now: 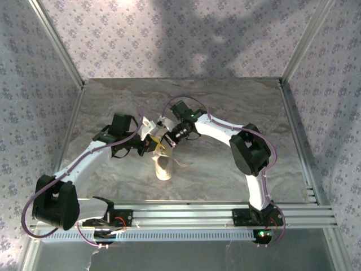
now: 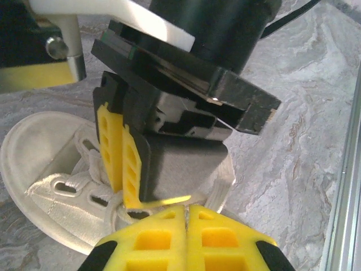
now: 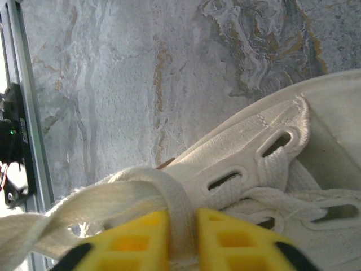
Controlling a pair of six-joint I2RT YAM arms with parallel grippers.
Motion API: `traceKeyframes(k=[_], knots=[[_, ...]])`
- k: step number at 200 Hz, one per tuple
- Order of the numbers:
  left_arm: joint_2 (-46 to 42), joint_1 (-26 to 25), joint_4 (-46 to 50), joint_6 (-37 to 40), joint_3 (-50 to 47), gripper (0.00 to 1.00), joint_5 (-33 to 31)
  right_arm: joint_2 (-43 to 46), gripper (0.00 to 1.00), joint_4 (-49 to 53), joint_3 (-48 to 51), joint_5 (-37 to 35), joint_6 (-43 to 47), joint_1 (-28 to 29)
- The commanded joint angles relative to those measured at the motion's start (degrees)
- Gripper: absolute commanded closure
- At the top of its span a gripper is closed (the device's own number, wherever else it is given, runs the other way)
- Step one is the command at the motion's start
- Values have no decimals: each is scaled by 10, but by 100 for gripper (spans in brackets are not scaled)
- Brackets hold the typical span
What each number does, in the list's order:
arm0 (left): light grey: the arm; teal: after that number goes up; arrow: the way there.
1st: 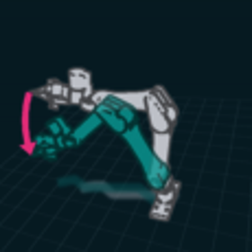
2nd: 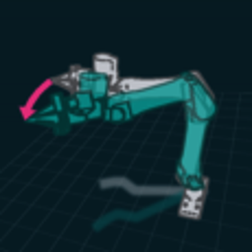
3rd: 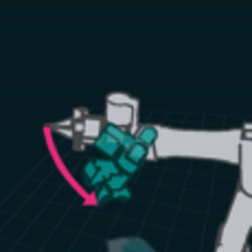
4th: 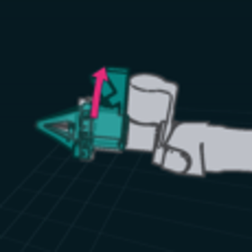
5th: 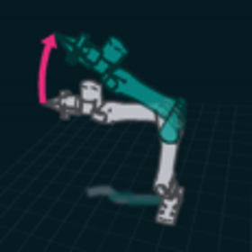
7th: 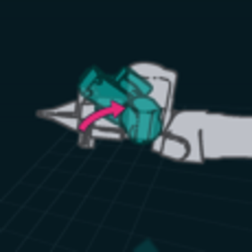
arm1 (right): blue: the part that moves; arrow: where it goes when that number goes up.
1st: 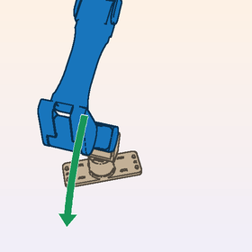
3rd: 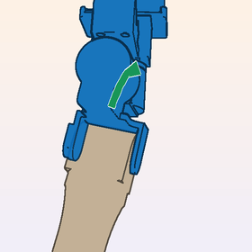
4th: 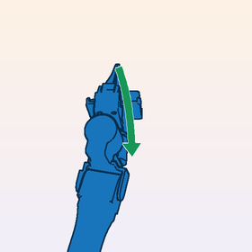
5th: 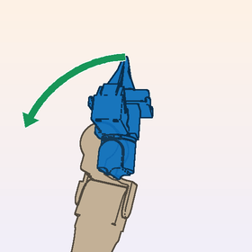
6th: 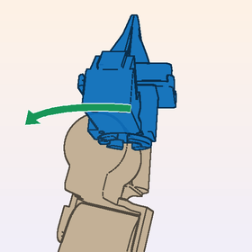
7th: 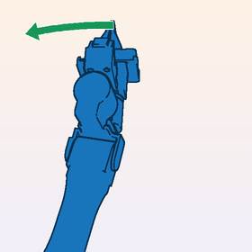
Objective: Tie the shoes
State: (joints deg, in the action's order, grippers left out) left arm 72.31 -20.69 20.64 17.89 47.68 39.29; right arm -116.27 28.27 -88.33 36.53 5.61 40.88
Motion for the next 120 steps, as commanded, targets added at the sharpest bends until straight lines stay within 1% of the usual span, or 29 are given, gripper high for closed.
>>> traceKeyframes(k=[1, 57, 85, 120], knots=[[-20, -1, -14, -9, -10, 100, -9, 16, 89, 0, 9, -25, -2, 2], [-40, 17, -37, -60, -42, 100, -49, 90, 92, -80, 94, -53, -31, -1], [-44, 22, -48, -76, -53, 100, -58, 104, 93, -108, 120, -49, -40, -2], [-41, 22, -53, -79, -62, 100, -61, 103, 93, -110, 129, -31, -31, -2]])
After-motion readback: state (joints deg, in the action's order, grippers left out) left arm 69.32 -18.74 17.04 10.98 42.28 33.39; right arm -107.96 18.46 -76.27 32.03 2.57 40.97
